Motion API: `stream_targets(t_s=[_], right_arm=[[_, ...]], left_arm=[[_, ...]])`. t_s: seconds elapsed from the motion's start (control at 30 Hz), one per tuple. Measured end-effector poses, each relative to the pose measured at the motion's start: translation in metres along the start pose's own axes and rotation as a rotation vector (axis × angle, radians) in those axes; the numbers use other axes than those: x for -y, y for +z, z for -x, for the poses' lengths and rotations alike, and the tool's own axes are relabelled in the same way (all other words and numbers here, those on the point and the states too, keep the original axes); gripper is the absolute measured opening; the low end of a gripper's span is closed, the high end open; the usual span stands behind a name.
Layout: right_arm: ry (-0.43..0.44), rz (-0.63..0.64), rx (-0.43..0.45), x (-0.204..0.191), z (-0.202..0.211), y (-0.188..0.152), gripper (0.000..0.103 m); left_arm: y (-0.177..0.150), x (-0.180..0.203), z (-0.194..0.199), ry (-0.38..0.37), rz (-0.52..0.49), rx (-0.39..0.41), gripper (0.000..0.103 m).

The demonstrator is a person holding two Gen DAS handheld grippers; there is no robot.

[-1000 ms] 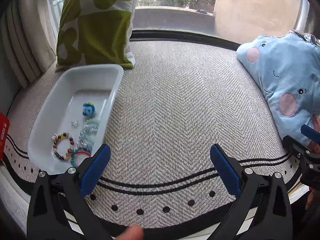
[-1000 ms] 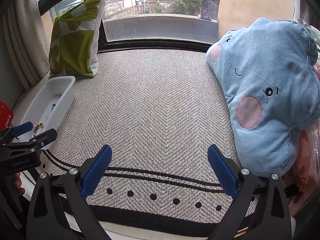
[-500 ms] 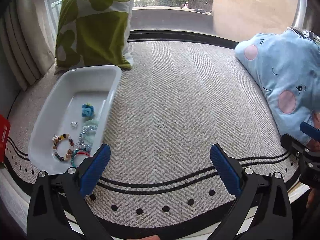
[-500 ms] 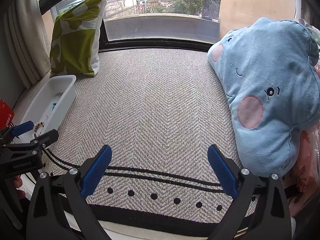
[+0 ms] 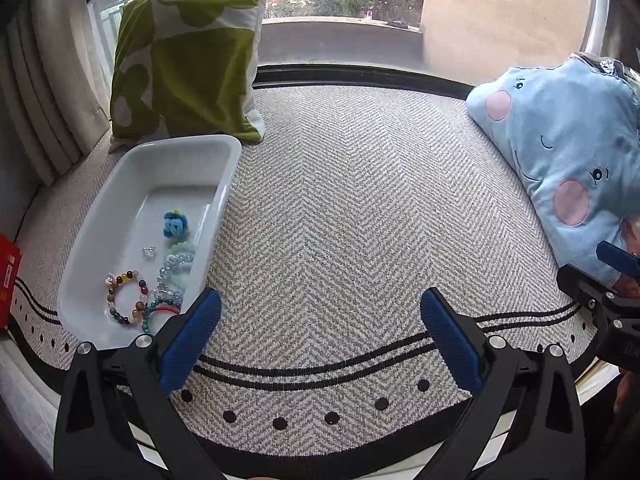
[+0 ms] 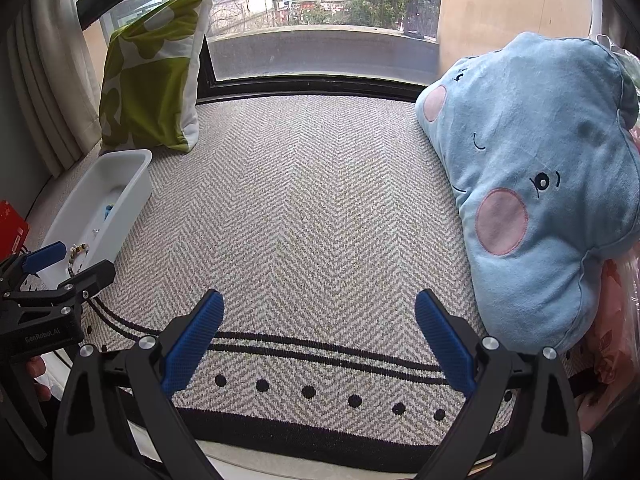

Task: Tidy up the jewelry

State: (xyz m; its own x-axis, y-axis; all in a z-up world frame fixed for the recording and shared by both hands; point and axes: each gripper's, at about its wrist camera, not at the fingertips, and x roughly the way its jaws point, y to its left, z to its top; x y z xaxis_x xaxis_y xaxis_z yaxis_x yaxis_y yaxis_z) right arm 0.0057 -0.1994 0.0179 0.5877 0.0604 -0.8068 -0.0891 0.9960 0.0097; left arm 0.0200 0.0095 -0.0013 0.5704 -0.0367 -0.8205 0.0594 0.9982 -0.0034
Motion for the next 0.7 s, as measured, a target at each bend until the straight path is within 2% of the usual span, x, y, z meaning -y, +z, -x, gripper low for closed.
stream_targets(t_s=[0.23, 0.7], right_arm=[[0.0, -0.001, 0.0, 0.0007, 0.0001, 0.0003, 0.095], [-0.002, -0.004, -0.001, -0.002, 0.0003, -0.002, 0.095]], left_arm=[[-0.0021, 0.0045, -0.0005, 0.003, -0.042, 0.002, 0.098], [-0.0022, 0.0024, -0.0042, -0.031, -0.024, -0.025, 0.098]])
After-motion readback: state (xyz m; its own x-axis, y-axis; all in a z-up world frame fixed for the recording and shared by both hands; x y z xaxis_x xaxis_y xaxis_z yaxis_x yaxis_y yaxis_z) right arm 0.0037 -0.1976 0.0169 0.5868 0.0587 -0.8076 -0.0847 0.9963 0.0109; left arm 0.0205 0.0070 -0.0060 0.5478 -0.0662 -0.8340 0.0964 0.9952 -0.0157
